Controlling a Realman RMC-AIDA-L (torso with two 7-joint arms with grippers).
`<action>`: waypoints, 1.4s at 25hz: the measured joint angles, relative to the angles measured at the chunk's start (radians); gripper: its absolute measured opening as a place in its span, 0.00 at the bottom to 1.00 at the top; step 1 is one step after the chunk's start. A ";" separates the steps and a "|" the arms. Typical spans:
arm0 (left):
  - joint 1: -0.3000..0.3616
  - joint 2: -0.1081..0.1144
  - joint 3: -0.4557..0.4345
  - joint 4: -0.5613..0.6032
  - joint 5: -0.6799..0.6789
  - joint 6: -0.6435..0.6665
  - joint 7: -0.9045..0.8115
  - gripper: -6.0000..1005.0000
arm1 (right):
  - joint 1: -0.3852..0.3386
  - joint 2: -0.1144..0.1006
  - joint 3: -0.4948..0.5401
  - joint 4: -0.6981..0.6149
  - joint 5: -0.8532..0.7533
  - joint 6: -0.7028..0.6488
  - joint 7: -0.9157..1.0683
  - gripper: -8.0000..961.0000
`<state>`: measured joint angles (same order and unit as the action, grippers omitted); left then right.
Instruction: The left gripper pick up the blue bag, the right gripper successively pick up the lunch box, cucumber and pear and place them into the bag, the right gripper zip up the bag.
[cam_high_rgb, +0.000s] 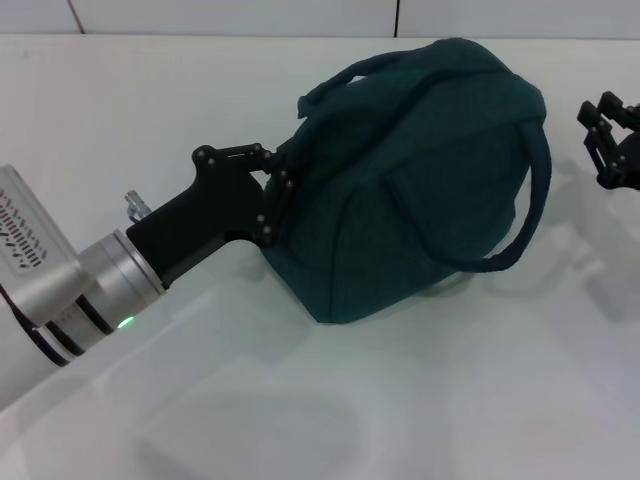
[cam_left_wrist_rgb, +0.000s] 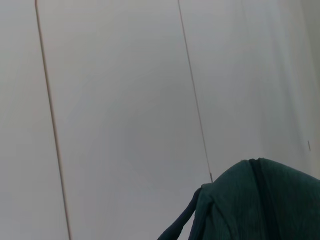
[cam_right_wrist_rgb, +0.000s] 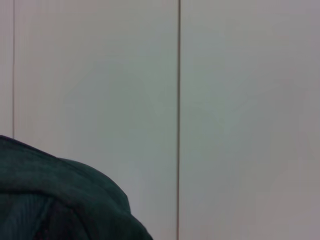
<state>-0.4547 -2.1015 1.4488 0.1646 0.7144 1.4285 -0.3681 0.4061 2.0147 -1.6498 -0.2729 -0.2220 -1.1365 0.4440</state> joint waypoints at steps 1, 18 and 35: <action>0.000 0.000 0.000 0.000 0.000 0.001 0.001 0.06 | 0.006 0.002 -0.001 0.000 0.000 0.000 -0.001 0.13; 0.014 -0.006 0.078 0.006 -0.023 0.048 0.053 0.06 | 0.013 0.002 -0.061 -0.016 0.010 -0.134 0.024 0.22; 0.035 0.020 0.090 0.034 -0.106 0.263 -0.107 0.27 | -0.034 -0.137 0.122 -0.095 -0.362 -0.432 0.449 0.45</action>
<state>-0.4194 -2.0812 1.5384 0.1985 0.6086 1.6915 -0.4751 0.3725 1.8779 -1.5276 -0.3680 -0.5835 -1.5689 0.8933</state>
